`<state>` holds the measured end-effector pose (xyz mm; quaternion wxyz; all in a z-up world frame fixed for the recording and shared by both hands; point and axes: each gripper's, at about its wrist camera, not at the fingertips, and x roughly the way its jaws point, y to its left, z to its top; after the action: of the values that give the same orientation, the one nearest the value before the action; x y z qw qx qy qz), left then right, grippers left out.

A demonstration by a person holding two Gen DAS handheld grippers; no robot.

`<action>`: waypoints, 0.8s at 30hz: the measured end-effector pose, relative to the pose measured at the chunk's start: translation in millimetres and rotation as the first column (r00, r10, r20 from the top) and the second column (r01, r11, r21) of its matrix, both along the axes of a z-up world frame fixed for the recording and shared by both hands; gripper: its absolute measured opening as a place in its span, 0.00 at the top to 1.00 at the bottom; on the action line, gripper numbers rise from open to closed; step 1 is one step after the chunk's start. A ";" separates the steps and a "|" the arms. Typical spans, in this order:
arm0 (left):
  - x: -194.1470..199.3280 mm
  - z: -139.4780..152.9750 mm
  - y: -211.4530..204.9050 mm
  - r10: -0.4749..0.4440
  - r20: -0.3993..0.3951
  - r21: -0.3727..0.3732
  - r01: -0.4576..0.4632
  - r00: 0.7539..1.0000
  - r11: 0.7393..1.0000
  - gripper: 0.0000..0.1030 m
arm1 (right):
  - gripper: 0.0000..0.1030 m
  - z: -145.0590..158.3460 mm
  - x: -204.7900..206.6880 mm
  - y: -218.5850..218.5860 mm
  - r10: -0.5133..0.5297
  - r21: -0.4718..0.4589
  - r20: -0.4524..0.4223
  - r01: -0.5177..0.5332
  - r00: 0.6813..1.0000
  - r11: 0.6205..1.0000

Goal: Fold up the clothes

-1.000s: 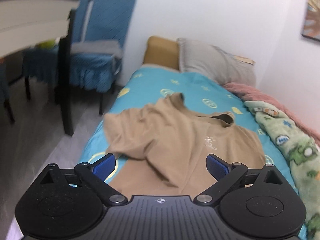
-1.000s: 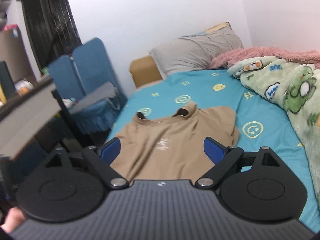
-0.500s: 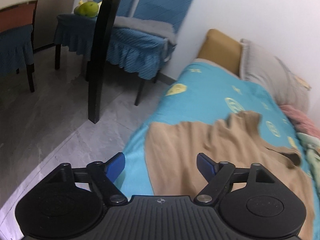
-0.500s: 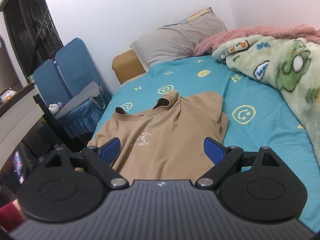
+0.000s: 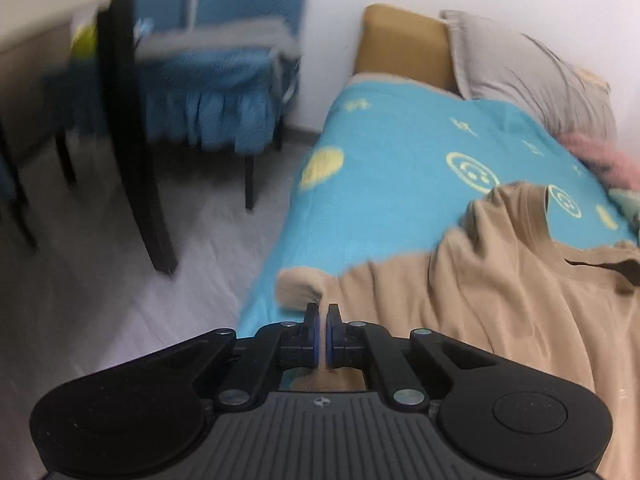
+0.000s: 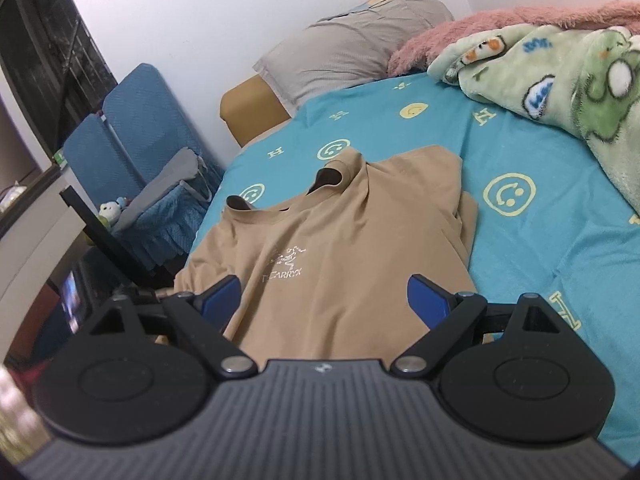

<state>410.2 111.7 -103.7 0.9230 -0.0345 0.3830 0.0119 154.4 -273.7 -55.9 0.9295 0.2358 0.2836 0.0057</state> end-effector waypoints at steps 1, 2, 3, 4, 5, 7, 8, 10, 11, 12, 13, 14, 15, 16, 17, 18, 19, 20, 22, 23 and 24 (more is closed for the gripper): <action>5.5 10.7 -3.9 0.001 0.020 0.043 -0.002 1.000 0.999 0.97 | 0.11 -0.3 0.3 0.7 0.002 0.001 -0.001 -0.002 1.000 1.000; 12.3 21.2 -7.1 0.012 0.044 0.096 -0.016 0.999 0.995 0.97 | 0.11 -0.5 0.5 1.5 0.003 0.002 -0.002 -0.003 1.000 1.000; 19.5 31.6 -9.6 0.025 0.069 0.152 -0.035 0.997 0.988 0.97 | 0.11 -0.6 0.7 1.5 0.002 0.002 -0.004 -0.002 1.000 1.000; 26.5 39.9 -12.4 0.042 0.104 0.220 -0.065 0.994 0.973 0.97 | 0.11 -0.4 0.9 1.4 -0.002 0.001 -0.005 0.002 1.000 1.000; 33.4 47.4 -15.5 0.060 0.146 0.293 -0.101 0.987 0.951 0.97 | 0.11 -0.4 1.4 1.2 -0.007 -0.006 -0.005 0.007 1.000 1.000; 46.9 50.4 -15.3 0.110 0.193 0.363 -0.175 0.975 0.915 0.97 | 0.11 -0.4 2.4 0.8 -0.017 -0.024 -0.003 0.017 1.000 1.000; 53.6 46.8 -12.1 0.137 0.184 0.371 -0.198 0.973 0.908 0.96 | 0.11 -0.5 2.9 0.6 -0.022 -0.033 -0.003 0.021 1.000 0.999; 62.8 36.4 -3.7 0.188 0.145 0.333 -0.226 0.972 0.915 0.95 | 0.11 -0.5 3.9 0.2 -0.031 -0.051 -0.001 0.031 1.000 0.998; 59.7 33.8 -2.5 0.195 0.140 0.289 -0.229 0.971 0.930 0.92 | 0.11 -0.6 4.5 0.1 -0.036 -0.060 0.000 0.036 0.999 0.998; 54.7 31.9 -2.5 0.197 0.138 0.249 -0.226 0.971 0.942 0.84 | 0.11 -0.6 5.0 -0.1 -0.041 -0.069 0.001 0.041 0.999 0.997; 49.7 30.0 -2.6 0.198 0.136 0.208 -0.224 0.971 0.952 0.67 | 0.11 -0.5 5.0 -0.7 -0.043 -0.079 0.005 0.043 0.999 0.996; 45.0 28.4 -2.3 0.192 0.123 0.181 -0.212 0.974 0.960 0.58 | 0.11 0.1 5.2 -0.7 -0.044 -0.087 0.010 0.045 0.999 0.995; 36.0 29.3 -5.6 0.171 0.116 0.161 -0.189 0.978 0.969 0.52 | 0.11 0.8 5.3 -0.6 -0.045 -0.096 0.015 0.046 0.999 0.994; 24.9 31.4 -10.7 0.146 0.115 0.140 -0.161 0.983 0.977 0.52 | 0.11 1.1 5.6 -0.1 -0.039 -0.102 0.019 0.041 0.999 0.994; 13.8 33.5 -15.9 0.120 0.114 0.120 -0.134 0.986 0.984 0.51 | 0.11 1.4 5.9 0.6 -0.033 -0.109 0.023 0.035 0.999 0.993; -1.9 36.2 -19.9 0.100 0.116 0.094 -0.111 0.988 0.989 0.43 | 0.11 1.6 6.1 1.2 -0.026 -0.115 0.026 0.028 0.999 0.993; -20.0 39.2 -23.3 0.082 0.119 0.066 -0.090 0.990 0.994 0.36 | 0.11 1.9 6.4 1.9 -0.019 -0.122 0.030 0.022 0.999 0.992; -38.1 42.3 -26.7 0.064 0.122 0.037 -0.069 0.990 0.997 0.35 | 0.11 2.4 6.4 4.2 -0.011 -0.131 0.032 0.015 0.999 0.991; -79.0 52.1 -36.2 0.015 0.144 0.009 -0.017 0.989 1.000 0.29 | 0.11 3.6 4.6 9.3 0.008 -0.152 0.041 -0.002 0.999 0.988; -100.1 57.7 -41.5 -0.005 0.160 0.011 0.004 0.987 1.000 0.28 | 0.11 4.6 3.4 11.9 0.016 -0.166 0.049 -0.007 0.999 0.986; -121.3 63.6 -47.0 -0.023 0.177 0.019 0.020 0.984 1.000 0.26 | 0.11 5.7 2.1 14.5 0.023 -0.181 0.056 -0.012 0.998 0.983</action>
<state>288.8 64.7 -40.1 0.9538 -0.0231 0.2997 0.0020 156.5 -259.2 -50.2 0.9548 0.1479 0.2579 -0.0051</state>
